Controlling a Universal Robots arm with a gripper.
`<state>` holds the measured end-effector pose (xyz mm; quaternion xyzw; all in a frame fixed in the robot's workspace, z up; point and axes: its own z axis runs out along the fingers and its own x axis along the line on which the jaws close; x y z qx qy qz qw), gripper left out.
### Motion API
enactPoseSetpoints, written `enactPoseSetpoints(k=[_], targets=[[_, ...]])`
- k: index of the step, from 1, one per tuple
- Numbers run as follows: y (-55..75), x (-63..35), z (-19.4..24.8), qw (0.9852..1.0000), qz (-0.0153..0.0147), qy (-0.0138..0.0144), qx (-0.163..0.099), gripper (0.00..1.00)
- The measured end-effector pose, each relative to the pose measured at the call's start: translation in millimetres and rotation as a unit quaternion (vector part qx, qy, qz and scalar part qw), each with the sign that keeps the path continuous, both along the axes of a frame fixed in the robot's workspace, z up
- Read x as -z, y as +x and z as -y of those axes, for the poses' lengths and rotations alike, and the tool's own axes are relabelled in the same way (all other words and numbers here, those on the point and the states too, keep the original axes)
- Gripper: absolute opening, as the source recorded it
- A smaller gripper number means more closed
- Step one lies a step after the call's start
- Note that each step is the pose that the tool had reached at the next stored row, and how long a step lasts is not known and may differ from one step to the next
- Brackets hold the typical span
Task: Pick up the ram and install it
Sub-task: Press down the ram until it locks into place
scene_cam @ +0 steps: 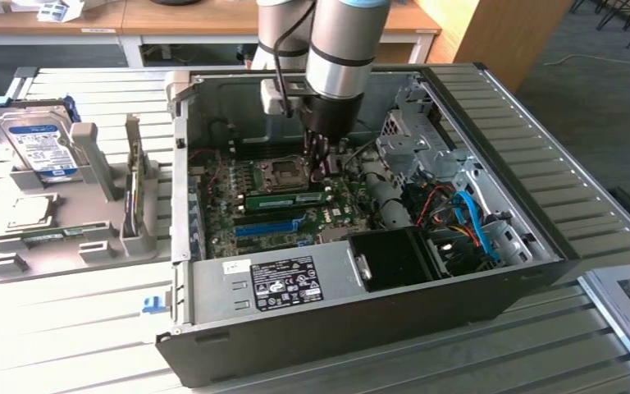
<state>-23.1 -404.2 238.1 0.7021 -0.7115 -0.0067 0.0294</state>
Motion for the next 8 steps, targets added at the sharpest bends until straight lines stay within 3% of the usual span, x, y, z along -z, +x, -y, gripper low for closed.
enactPoseSetpoints(k=[8], targets=[[-19.5,0.0,0.0,1.0,0.0024,0.0,0.0,0.1]])
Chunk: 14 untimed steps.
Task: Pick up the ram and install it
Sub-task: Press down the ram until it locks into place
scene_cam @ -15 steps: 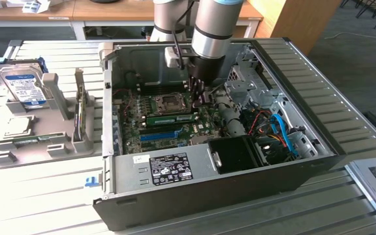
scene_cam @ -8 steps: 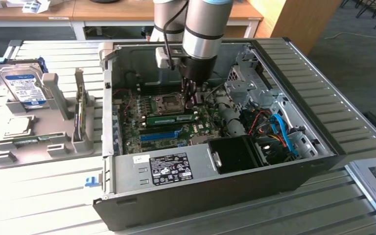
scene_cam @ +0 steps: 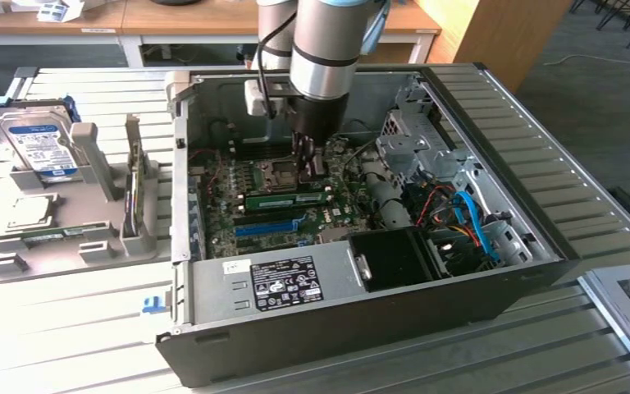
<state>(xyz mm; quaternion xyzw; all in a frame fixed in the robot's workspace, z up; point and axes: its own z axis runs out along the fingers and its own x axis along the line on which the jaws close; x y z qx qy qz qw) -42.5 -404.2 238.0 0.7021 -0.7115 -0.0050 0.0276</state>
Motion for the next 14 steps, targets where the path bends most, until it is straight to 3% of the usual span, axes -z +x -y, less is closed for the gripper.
enactPoseSetpoints(k=[14], targets=[[-33.2,0.0,0.0,1.0,0.0045,0.0,0.0,0.1]])
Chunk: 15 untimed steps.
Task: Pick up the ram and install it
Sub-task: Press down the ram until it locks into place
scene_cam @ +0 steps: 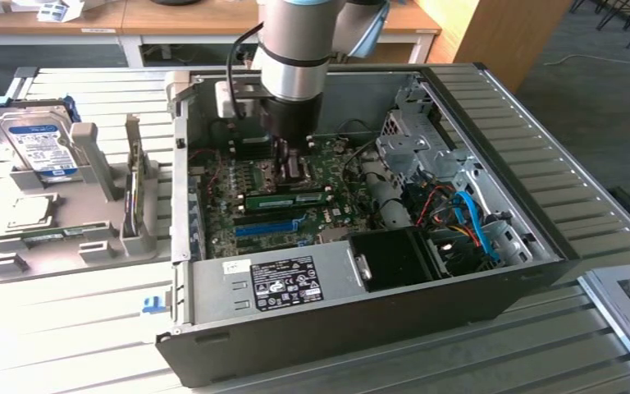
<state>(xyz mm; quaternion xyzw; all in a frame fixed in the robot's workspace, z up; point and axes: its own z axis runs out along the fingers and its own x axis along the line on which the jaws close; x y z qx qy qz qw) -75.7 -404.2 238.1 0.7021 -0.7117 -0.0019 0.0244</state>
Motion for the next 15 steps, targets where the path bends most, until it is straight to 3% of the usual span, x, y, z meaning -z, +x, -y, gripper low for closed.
enactPoseSetpoints(k=[11,15], targets=[[-19.7,0.0,0.0,1.0,0.0018,0.0,0.0,0.1],[-20.0,0.0,0.0,1.0,0.0018,0.0,0.0,0.1]])
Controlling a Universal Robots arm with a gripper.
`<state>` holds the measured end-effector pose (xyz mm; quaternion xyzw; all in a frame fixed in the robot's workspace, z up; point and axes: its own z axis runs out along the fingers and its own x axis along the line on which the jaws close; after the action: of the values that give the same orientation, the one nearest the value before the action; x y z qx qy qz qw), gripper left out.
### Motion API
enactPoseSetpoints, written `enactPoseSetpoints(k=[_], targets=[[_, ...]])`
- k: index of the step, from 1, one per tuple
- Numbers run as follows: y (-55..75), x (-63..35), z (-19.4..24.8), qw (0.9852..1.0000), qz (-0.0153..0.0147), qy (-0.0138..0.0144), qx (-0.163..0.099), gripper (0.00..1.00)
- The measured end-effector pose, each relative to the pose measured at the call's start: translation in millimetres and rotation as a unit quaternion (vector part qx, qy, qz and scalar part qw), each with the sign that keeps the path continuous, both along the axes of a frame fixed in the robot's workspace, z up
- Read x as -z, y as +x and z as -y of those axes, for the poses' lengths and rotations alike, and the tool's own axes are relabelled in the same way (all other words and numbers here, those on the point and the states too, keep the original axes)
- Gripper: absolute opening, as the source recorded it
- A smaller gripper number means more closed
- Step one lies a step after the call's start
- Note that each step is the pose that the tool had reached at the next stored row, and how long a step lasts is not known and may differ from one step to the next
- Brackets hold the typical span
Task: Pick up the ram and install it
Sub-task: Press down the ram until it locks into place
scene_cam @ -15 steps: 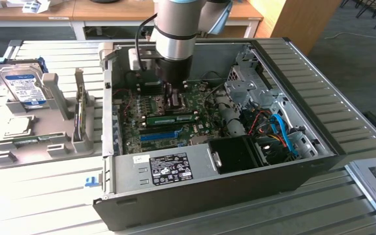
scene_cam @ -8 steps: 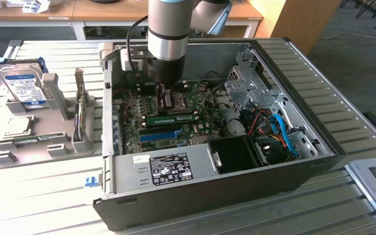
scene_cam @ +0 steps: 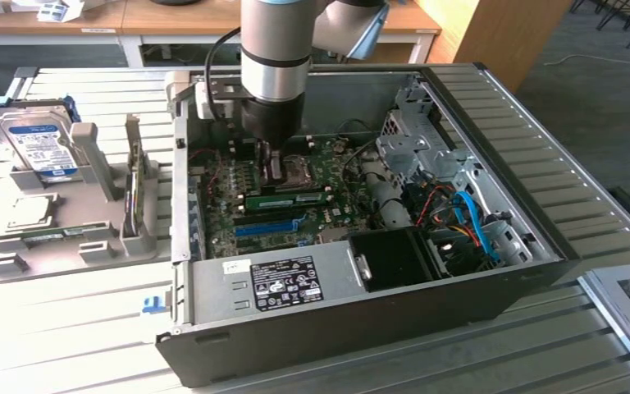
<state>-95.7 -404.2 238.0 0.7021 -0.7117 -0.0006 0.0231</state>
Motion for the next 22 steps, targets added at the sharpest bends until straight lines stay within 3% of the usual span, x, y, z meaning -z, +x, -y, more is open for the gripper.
enactPoseSetpoints(k=[22], targets=[[4.0,3.9,0.0,1.0,0.0001,0.0,0.0,0.1]])
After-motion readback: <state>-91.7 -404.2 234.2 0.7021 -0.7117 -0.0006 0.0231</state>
